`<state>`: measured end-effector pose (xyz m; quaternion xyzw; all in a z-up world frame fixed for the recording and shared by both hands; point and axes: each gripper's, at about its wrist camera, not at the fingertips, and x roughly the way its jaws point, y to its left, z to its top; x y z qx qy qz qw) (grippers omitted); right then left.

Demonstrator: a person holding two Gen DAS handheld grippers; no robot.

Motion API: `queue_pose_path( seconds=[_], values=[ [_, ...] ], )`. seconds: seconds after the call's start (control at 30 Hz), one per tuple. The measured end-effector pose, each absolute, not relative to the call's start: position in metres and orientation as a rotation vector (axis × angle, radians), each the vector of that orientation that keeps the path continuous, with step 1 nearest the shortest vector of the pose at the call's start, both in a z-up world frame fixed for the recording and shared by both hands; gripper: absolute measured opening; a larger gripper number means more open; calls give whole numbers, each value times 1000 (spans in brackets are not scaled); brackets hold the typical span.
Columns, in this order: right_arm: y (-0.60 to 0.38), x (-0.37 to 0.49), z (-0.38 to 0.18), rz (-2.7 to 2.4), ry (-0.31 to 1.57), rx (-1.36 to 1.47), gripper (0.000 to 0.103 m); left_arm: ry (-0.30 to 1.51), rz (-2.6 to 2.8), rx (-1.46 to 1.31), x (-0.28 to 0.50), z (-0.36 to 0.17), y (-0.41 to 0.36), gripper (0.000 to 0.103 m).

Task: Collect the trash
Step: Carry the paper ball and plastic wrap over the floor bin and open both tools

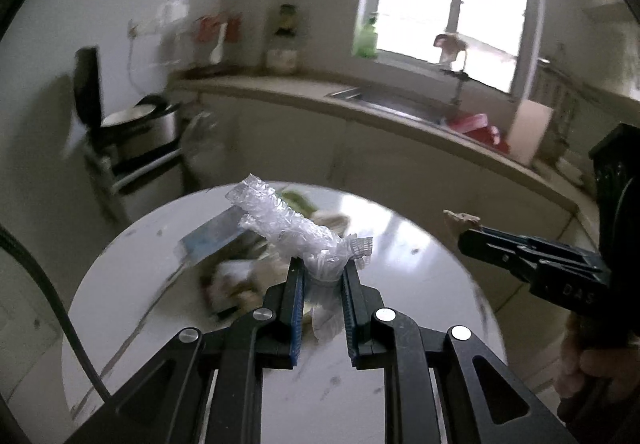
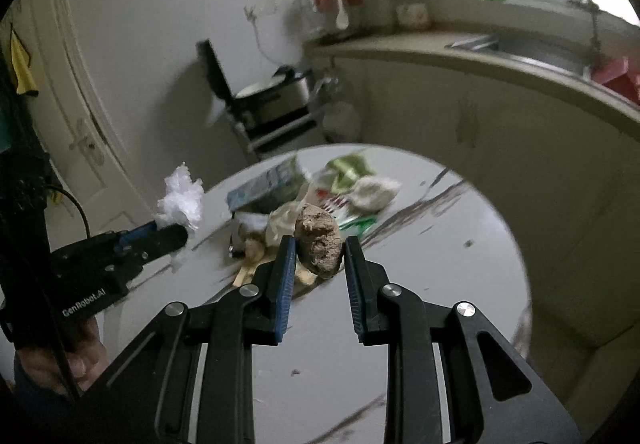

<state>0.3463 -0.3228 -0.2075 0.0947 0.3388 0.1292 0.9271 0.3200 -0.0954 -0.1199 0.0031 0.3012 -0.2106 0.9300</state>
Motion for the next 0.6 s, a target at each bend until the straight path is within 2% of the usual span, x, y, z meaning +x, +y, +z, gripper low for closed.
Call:
queue_pose_path(
  seconds=[0.33,0.6],
  values=[
    [-402,297,-166,114,555,240,23,553,-582,92,306,-95,-182,14],
    [-479,259,-174,-55,530,311,23,563,-716,160,324,-102,-275,14]
  ],
)
